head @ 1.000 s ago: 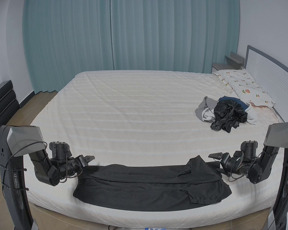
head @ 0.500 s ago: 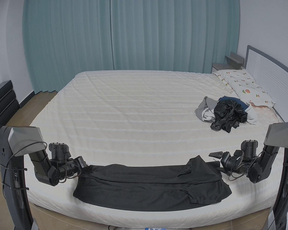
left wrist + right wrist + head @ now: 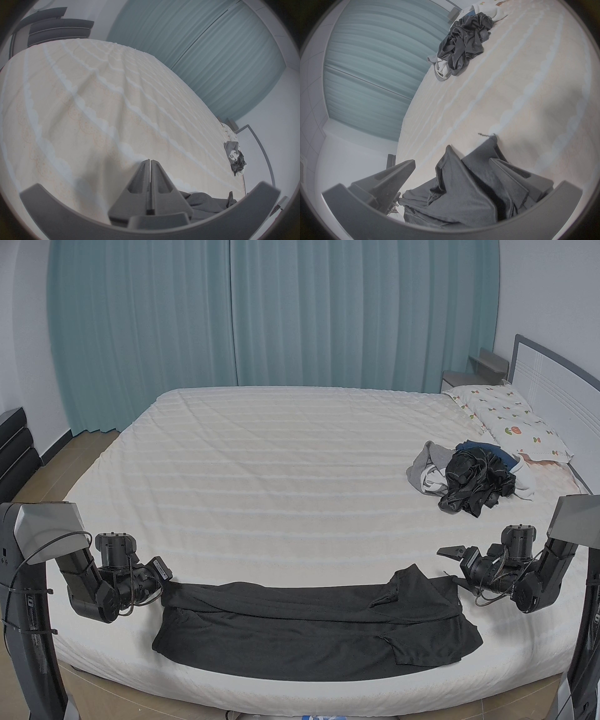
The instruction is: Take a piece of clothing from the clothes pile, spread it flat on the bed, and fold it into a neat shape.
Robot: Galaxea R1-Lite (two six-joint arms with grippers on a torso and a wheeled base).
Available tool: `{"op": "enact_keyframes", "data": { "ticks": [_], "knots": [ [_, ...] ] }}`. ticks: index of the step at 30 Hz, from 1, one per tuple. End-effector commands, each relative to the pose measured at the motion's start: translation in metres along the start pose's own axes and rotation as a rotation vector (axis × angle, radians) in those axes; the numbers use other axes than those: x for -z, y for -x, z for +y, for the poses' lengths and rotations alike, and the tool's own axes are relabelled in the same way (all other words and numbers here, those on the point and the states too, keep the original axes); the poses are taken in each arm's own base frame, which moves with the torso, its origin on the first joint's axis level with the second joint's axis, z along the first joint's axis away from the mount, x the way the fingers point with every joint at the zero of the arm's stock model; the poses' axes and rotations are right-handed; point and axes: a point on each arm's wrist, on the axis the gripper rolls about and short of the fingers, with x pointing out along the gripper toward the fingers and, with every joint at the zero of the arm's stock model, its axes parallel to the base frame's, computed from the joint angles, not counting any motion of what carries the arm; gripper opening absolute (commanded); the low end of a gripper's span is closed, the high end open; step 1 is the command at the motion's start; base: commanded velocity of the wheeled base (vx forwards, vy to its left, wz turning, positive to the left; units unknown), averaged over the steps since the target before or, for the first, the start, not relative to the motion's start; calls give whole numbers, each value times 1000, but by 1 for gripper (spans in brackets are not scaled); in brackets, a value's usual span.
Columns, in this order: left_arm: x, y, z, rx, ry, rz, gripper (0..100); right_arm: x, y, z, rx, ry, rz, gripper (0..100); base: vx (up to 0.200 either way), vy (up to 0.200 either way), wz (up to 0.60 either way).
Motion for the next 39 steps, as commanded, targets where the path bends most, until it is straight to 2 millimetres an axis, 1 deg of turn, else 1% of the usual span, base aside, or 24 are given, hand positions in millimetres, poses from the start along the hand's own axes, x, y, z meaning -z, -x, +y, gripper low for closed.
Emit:
{"op": "enact_keyframes", "data": {
  "ticks": [1,4,5,7,8,9,17,26,27,35,39],
  "knots": [
    [1,-1,3,-6,7,6,0,-1,-10,-6,4,3,2,100,0,0,0],
    [1,-1,2,-6,18,6,0,-4,-8,-6,7,15,-6,100,0,0,0],
    [1,-1,2,-7,22,3,0,-11,1,-4,2,18,-32,100,0,0,0],
    [1,-1,2,-6,21,2,0,-11,2,-3,2,18,-32,100,0,0,0],
    [2,-1,3,-7,23,7,0,-11,12,-2,9,15,-38,100,0,0,0],
    [2,-1,3,-7,23,7,0,-10,13,-3,13,14,-36,100,0,0,0],
    [3,0,3,-10,24,10,0,-7,10,-12,35,34,-19,100,0,0,0],
    [2,0,3,-9,24,7,0,4,-3,-23,59,68,23,100,0,0,0],
    [3,0,3,-10,24,10,0,6,-5,-25,66,77,33,0,0,0,0],
    [2,0,3,-8,23,8,0,9,-7,-28,75,124,38,0,0,0,0],
    [0,0,2,-7,26,1,0,2,-10,-25,84,128,-9,0,0,0,0]
  ]
}}
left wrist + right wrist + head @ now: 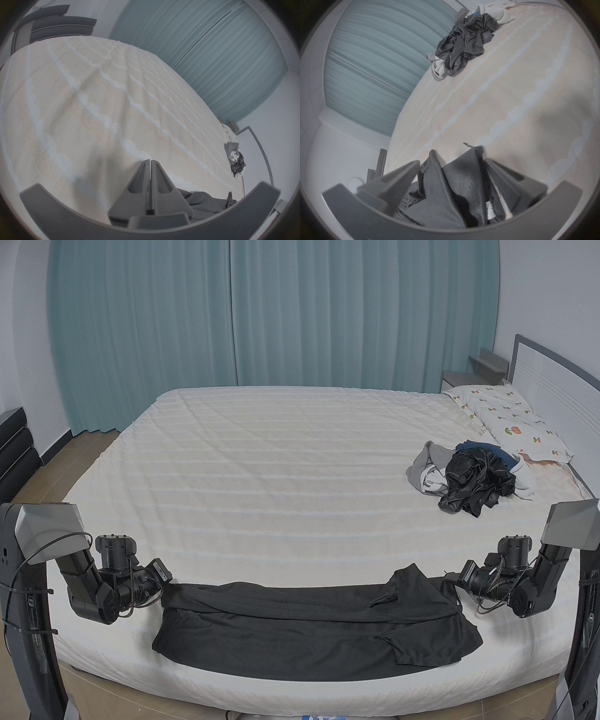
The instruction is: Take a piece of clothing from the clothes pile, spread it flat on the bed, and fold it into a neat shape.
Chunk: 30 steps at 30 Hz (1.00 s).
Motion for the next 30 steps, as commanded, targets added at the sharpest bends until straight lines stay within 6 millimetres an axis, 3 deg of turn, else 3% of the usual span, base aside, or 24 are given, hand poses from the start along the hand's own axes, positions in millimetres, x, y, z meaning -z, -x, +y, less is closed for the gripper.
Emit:
{"op": "enact_keyframes", "data": {
  "ticks": [1,13,27,28,29,30],
  "knots": [
    [-2,-1,0,2,7,-9,0,-7,-3,0,3,1,-39,0,0,0,0],
    [-15,0,-1,29,64,-74,0,-28,2,3,-46,-58,-149,0,0,0,0],
    [-13,0,-1,32,69,-73,0,-23,-3,-4,-12,-60,-140,0,0,0,0],
    [-12,0,-2,31,69,-70,0,-22,-4,-5,-10,-58,-137,100,0,0,0],
    [-11,0,-2,30,69,-66,100,-21,-4,-5,-10,-56,-135,100,0,0,0],
    [-11,0,-2,30,69,-66,100,-21,-4,-5,-10,-56,-135,100,0,0,0]
  ]
}}
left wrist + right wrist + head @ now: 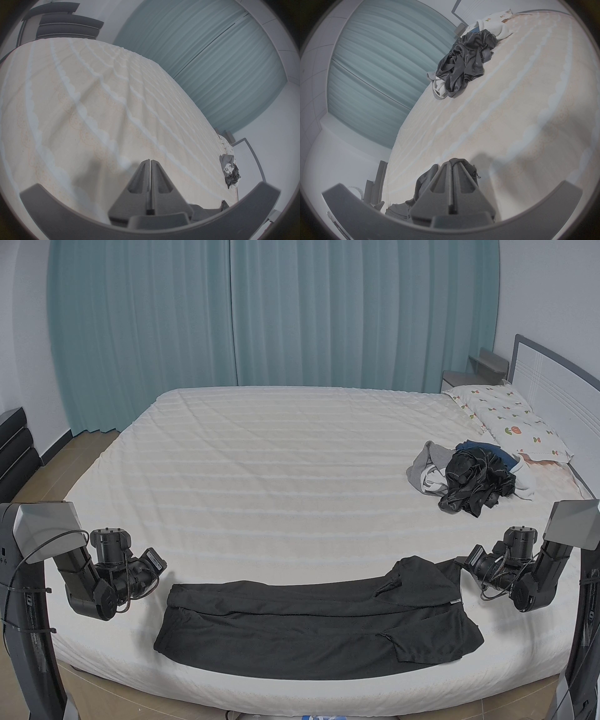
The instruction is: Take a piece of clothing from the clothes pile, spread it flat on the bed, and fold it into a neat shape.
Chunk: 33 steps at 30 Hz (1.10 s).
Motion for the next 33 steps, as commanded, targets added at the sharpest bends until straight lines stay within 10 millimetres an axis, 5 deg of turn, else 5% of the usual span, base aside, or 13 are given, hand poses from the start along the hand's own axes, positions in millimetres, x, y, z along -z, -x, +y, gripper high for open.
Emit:
{"op": "enact_keyframes", "data": {
  "ticks": [1,8,19,25,33],
  "knots": [
    [1,1,0,0,-1,5,100,2,-1,-2,5,-1,9,100,0,0,0],
    [2,2,-1,8,54,16,100,-2,41,42,-97,50,-46,100,0,0,0],
    [5,1,2,-1,76,24,100,41,42,93,-158,122,80,100,0,0,0],
    [6,1,3,1,71,20,100,86,21,109,-135,165,258,100,0,0,0],
    [8,-2,5,3,66,14,100,103,-3,103,-80,200,334,100,0,0,0]
  ]
}}
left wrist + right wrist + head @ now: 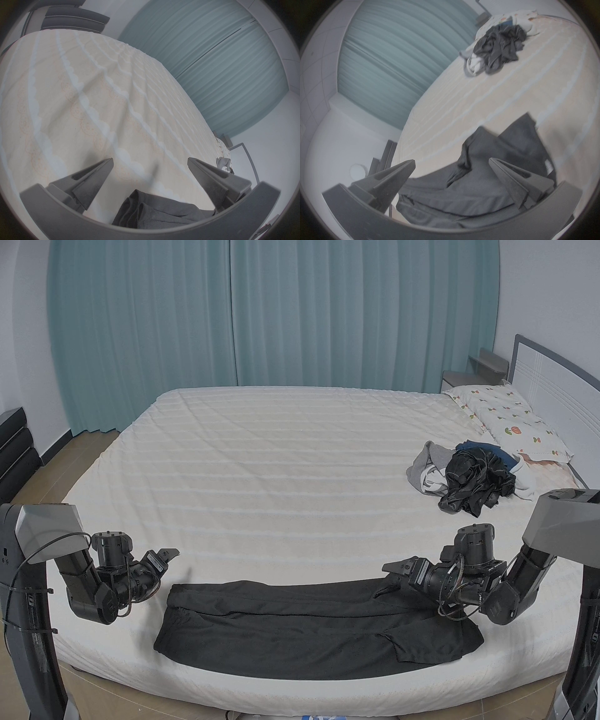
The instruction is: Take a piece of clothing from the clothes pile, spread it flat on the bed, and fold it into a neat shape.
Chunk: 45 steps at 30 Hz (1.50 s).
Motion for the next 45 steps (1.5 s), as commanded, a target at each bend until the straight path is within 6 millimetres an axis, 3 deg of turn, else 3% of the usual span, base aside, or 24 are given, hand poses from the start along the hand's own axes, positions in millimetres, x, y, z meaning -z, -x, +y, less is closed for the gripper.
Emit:
{"op": "enact_keyframes", "data": {
  "ticks": [1,8,21,31,34,40,45],
  "knots": [
    [3,-2,3,-9,1,7,100,9,-19,-5,27,30,48,100,0,0,0],
    [3,-2,3,-10,1,8,100,3,-31,0,39,38,52,100,0,0,0],
    [3,-2,3,-9,1,9,100,-12,-73,8,6,42,34,100,0,0,0],
    [3,-2,3,-9,2,9,100,-8,-78,18,-46,58,9,100,0,0,0],
    [3,-2,3,-9,2,9,100,-14,-73,20,-69,61,-26,100,0,0,0],
    [3,-2,3,-8,2,8,100,-39,-40,21,-72,45,-104,100,0,0,0],
    [3,-2,3,-7,2,7,100,-47,-10,-2,-1,30,-122,100,0,0,0]
  ]
}}
